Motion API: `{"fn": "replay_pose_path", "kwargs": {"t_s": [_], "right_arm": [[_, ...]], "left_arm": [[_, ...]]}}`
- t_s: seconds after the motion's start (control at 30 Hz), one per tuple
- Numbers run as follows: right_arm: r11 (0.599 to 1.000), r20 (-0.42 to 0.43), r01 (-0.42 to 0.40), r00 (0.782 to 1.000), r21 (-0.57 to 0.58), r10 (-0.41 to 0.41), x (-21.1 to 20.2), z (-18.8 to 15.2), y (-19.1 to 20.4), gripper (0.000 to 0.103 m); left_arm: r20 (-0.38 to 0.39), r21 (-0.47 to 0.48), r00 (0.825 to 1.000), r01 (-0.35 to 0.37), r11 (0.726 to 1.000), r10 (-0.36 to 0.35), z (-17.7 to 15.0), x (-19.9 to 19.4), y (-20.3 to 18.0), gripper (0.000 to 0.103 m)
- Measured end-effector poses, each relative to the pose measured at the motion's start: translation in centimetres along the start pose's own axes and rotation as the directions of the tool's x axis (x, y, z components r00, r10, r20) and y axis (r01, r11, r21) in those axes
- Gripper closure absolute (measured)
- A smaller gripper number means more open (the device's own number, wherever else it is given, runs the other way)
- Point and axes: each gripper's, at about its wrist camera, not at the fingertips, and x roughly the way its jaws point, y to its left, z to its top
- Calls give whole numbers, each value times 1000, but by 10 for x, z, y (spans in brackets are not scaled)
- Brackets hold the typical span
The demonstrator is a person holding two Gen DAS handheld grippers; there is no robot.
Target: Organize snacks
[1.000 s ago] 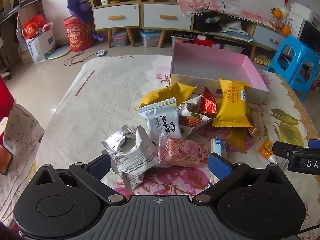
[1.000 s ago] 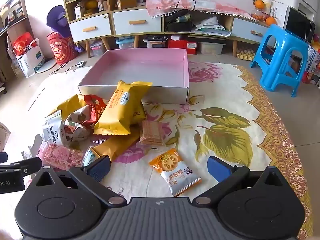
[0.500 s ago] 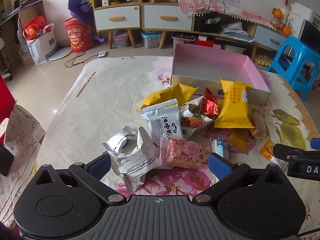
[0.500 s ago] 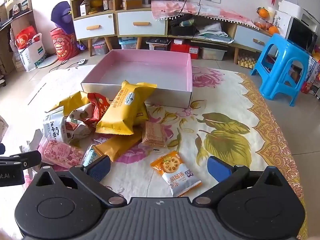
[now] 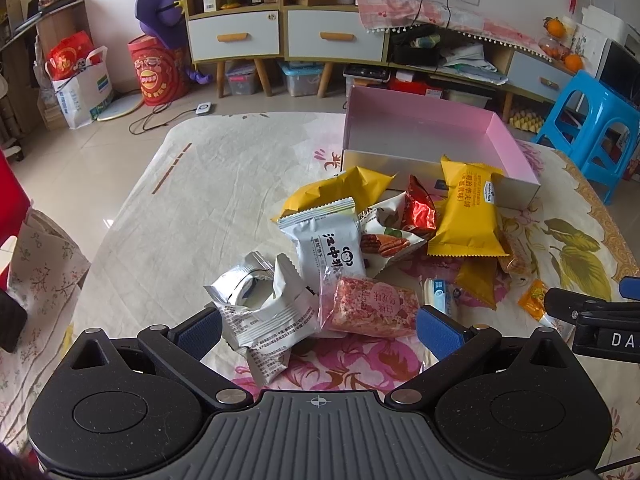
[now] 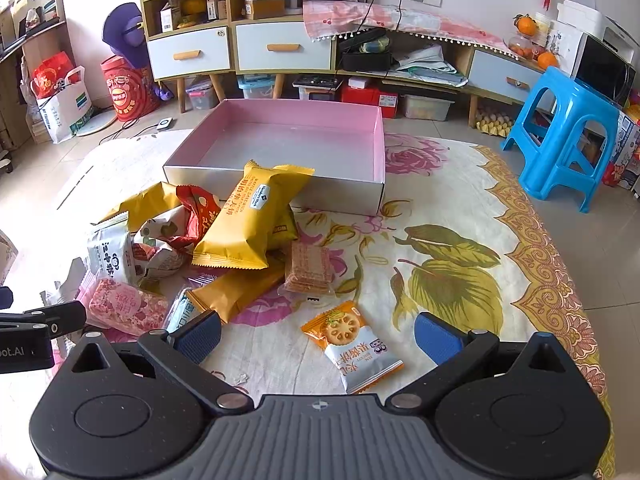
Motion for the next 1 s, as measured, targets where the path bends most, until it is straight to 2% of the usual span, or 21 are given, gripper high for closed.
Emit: {"fn": "replay_pose_path", "kwargs": {"t_s": [1.0], "right_arm": [[1000,2,1,1000,-1,-1,0,0,0,8]], "left_arm": [[13,4,1000,6,1000,-6,0,-4,-1,0]]}}
